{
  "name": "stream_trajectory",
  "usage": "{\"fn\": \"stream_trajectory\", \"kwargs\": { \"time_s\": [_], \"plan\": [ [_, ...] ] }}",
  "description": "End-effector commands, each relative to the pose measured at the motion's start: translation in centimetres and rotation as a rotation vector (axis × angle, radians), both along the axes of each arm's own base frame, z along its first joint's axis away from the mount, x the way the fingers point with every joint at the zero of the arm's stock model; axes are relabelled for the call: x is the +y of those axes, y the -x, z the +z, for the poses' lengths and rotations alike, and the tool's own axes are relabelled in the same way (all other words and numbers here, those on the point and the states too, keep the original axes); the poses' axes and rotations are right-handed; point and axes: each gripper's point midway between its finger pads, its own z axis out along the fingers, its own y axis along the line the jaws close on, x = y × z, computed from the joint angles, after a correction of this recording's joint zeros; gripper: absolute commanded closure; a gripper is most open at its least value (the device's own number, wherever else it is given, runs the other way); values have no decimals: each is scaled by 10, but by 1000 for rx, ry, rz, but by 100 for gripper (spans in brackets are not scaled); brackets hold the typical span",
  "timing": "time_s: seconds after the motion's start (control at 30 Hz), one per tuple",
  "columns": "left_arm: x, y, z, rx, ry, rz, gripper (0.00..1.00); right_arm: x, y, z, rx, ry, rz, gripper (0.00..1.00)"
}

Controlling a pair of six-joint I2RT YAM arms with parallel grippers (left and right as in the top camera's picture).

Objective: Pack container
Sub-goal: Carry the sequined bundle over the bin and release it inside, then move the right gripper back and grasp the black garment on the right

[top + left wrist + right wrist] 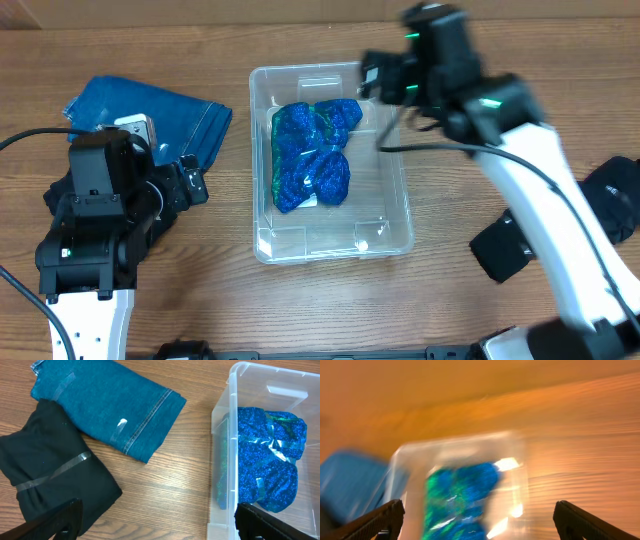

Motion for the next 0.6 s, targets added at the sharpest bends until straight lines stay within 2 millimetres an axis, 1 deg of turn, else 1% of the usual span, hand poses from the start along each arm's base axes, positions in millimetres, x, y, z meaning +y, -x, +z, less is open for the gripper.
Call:
{"fn": "stream_trajectory", "kwargs": {
  "time_s": [0.0,0.03,0.07,0.1,0.13,0.17,0.2,0.23,0.27,0.3,0.37,0.4,0.43,0.47,0.57],
  "plan": [
    [-1,-3,9,-25,0,2,0,-141,5,-1,53,96,-397,0],
    [-1,-3,9,-26,-1,3,0,-179,16,-15,130,75,-488,0],
    [-1,-3,9,-26,-1,3,0,-210,29,-30,203,31,-563,0],
    [-1,-3,9,-26,-1,3,0,-230,39,-40,248,-2,-607,0],
    [-1,-3,9,-27,0,2,0,-257,54,-56,309,-58,-672,0],
    [-1,-3,10,-30,-1,3,0,-279,69,-71,357,-102,-730,0],
    [-1,-4,10,-31,-1,2,0,-296,83,-86,398,-132,-776,0],
    [-1,-3,10,-30,0,3,0,-317,105,-109,462,-161,-841,0],
    [-1,-3,10,-30,-1,3,0,-336,134,-145,547,-206,-926,0],
    [-1,-3,10,-30,-1,3,0,-339,144,-163,576,-235,-947,0],
    [-1,-4,10,-30,-1,3,0,-343,164,-205,617,-301,-990,0],
    [-1,-4,10,-30,-1,3,0,-342,170,-223,622,-334,-998,0],
    [-1,-3,10,-30,-1,3,0,-336,174,-249,613,-389,-993,0],
    [-1,-3,10,-30,-1,3,0,-330,178,-266,612,-410,-987,0],
    [-1,-3,10,-30,0,3,0,-314,191,-298,636,-437,-997,0]
  ]
}}
